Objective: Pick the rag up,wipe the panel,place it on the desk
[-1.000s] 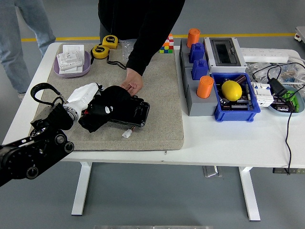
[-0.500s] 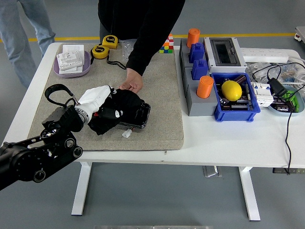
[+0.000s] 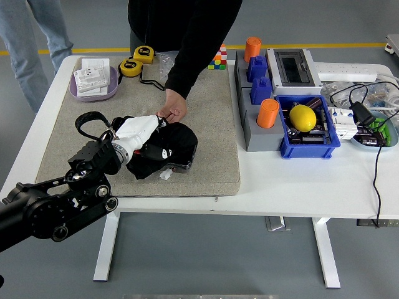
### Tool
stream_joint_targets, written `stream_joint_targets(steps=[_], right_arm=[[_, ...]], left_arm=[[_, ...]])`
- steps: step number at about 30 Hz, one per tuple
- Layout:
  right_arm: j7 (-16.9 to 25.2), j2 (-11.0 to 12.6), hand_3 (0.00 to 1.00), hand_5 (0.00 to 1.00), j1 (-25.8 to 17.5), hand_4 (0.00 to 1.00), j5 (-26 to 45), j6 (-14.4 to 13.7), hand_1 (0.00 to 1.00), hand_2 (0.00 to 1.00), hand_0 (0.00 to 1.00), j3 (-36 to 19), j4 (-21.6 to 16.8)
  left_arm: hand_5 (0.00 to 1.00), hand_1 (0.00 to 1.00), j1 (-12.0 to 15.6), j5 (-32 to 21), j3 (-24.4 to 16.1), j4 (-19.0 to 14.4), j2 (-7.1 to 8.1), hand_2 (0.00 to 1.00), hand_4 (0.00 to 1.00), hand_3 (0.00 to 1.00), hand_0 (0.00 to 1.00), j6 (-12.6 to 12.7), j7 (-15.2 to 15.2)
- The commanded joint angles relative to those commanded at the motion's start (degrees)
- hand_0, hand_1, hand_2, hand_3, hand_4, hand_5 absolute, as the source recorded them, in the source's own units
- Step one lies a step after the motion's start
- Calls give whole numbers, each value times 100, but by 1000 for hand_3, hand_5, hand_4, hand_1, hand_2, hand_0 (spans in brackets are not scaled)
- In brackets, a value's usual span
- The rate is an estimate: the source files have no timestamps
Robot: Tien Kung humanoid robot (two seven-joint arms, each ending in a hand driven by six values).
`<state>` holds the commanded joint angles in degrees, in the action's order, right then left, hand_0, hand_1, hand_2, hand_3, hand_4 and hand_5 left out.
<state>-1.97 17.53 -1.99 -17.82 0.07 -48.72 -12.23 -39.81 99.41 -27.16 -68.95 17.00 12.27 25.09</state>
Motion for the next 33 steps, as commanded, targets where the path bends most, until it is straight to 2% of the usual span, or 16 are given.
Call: stream_joint_targets(steps=[16, 33], right_arm=[[11, -6, 600, 516, 23, 998, 127, 22, 711, 703, 740, 163, 27], [0, -8, 600, 516, -2, 998, 129, 29, 711, 703, 740, 195, 36]], left_arm=[[73, 168, -101, 136, 193, -180, -105, 324, 532, 547, 297, -48, 107], [73, 167, -24, 169, 116, -177, -6, 323, 535, 550, 295, -69, 58]])
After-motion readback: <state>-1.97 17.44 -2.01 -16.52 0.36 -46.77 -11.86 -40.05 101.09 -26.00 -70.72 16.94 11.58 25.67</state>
